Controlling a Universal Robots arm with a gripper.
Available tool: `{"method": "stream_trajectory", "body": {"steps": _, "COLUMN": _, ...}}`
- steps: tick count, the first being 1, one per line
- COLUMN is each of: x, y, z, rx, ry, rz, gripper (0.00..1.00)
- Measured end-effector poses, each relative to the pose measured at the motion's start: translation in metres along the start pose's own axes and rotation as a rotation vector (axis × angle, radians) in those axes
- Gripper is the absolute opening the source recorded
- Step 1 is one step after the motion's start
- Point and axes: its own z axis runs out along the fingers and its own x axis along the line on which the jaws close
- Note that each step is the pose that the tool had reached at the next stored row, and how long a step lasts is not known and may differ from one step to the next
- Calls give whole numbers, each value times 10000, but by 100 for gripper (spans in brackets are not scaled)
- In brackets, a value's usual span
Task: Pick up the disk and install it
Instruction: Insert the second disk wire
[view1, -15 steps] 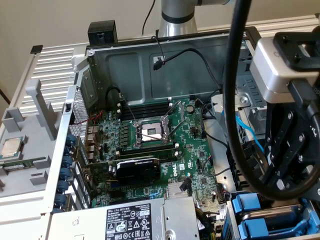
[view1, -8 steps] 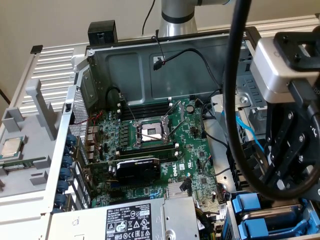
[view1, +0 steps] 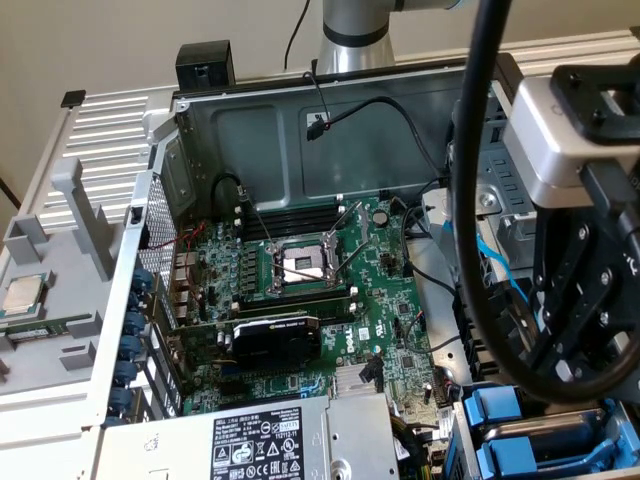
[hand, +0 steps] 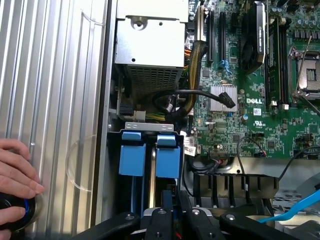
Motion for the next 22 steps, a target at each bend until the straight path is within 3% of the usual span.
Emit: {"method": "stream_trajectory", "body": {"steps": 22, "x": 0, "y": -6, "z": 30, "rx": 2, "ry": -30, "rz": 30, "gripper": 16}}
